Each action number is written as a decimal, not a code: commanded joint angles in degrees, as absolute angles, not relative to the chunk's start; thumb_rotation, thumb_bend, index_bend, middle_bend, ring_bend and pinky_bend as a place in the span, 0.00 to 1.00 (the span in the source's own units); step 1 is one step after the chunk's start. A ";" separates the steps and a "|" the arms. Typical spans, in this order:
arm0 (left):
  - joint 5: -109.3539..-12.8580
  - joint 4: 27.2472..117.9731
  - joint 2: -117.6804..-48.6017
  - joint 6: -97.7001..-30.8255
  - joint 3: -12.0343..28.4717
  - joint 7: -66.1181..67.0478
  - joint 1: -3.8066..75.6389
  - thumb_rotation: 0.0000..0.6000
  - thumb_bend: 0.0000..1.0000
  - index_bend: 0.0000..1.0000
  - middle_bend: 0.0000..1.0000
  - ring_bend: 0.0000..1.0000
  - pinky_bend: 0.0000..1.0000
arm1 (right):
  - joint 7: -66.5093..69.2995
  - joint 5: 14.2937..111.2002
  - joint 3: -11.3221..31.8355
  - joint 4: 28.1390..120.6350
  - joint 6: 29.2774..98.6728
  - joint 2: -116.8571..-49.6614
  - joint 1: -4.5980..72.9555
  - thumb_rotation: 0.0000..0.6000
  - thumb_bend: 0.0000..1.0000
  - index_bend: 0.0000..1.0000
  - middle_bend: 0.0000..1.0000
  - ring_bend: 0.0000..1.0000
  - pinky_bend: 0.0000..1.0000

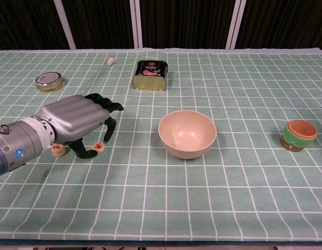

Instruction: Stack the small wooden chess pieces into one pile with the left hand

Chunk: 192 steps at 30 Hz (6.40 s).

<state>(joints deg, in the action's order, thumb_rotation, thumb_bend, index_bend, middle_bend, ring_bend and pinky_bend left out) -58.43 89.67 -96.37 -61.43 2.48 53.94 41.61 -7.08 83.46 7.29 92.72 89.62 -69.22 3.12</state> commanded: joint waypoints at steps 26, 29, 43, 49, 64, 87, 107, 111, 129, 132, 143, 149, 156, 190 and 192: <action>-57.49 89.46 -96.24 -62.43 1.55 54.56 42.18 1.00 0.28 0.50 0.05 0.00 0.00 | -6.87 83.15 7.38 92.94 89.50 -69.12 3.07 1.00 0.23 0.09 0.01 0.00 0.00; -58.11 90.67 -95.45 -62.87 1.62 54.10 42.13 1.00 0.28 0.50 0.05 0.00 0.00 | -6.90 83.22 7.38 92.89 89.56 -69.11 3.07 1.00 0.23 0.09 0.01 0.00 0.00; -67.73 95.19 -85.75 -68.39 -3.79 44.33 35.64 1.00 0.28 0.50 0.05 0.00 0.00 | -7.10 83.19 7.33 92.98 89.55 -69.19 3.05 1.00 0.23 0.09 0.01 0.00 0.00; -68.59 93.54 -85.36 -67.49 -3.74 42.40 34.92 1.00 0.28 0.50 0.05 0.00 0.00 | -7.34 83.25 7.33 93.09 89.74 -69.23 2.98 1.00 0.23 0.09 0.01 0.00 0.00; -68.34 91.30 -86.11 -65.47 -3.11 42.81 34.07 1.00 0.28 0.49 0.05 0.00 0.00 | -7.25 83.15 7.34 93.09 89.56 -69.20 3.02 1.00 0.23 0.09 0.01 0.00 0.00; -68.87 92.15 -86.00 -65.17 -2.33 44.80 33.08 1.00 0.28 0.43 0.04 0.00 0.00 | -7.30 83.25 7.40 92.96 89.71 -69.24 3.01 1.00 0.23 0.09 0.01 0.00 0.00; -73.65 86.87 -79.94 -68.54 -5.18 31.92 26.05 1.00 0.28 0.44 0.04 0.00 0.00 | -7.66 83.41 7.37 93.03 89.92 -69.45 2.98 1.00 0.23 0.09 0.01 0.00 0.00; -73.90 85.16 -80.74 -67.89 -5.09 31.75 25.70 1.00 0.28 0.45 0.04 0.00 0.00 | -7.69 83.36 7.40 93.04 89.99 -69.48 2.94 1.00 0.23 0.09 0.01 0.00 0.00; -74.75 81.06 -84.98 -66.13 -3.43 32.71 25.24 1.00 0.28 0.45 0.04 0.00 0.00 | -7.45 83.23 7.43 93.06 89.81 -69.37 2.96 1.00 0.23 0.09 0.01 0.00 0.00; -74.53 81.24 -85.21 -65.72 -3.24 33.71 25.29 1.00 0.28 0.45 0.04 0.00 0.00 | -7.43 83.17 7.38 93.12 89.68 -69.34 2.97 1.00 0.23 0.09 0.01 0.00 0.00; -73.91 81.94 -85.76 -64.66 -2.78 36.01 25.29 1.00 0.28 0.48 0.04 0.00 0.00 | -7.17 82.98 7.53 93.19 89.69 -69.28 2.97 1.00 0.23 0.09 0.01 0.00 0.00; -73.72 82.20 -85.45 -64.87 -2.55 36.45 24.95 1.00 0.28 0.49 0.04 0.00 0.00 | -7.14 82.96 7.49 93.24 89.61 -69.27 2.97 1.00 0.23 0.09 0.01 0.00 0.00; -73.46 83.01 -84.83 -65.05 -2.21 36.99 24.71 1.00 0.28 0.49 0.04 0.00 0.00 | -7.10 82.80 7.50 93.35 89.54 -69.24 2.94 1.00 0.23 0.09 0.01 0.00 0.00; -71.60 83.18 -85.15 -64.39 -1.47 40.25 24.53 1.00 0.30 0.50 0.04 0.00 0.00 | -6.81 82.26 7.59 93.85 89.17 -68.92 2.92 1.00 0.23 0.09 0.01 0.00 0.00; -71.46 83.13 -85.19 -64.41 -1.39 40.27 24.51 1.00 0.30 0.50 0.04 0.00 0.00 | -6.78 82.26 7.60 93.85 89.18 -68.91 2.91 1.00 0.23 0.09 0.01 0.00 0.00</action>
<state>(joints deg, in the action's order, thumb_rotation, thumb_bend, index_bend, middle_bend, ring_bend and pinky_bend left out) -71.46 83.14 -85.18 -64.41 -1.40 40.27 24.51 -6.79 82.26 7.60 93.84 89.18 -68.91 2.91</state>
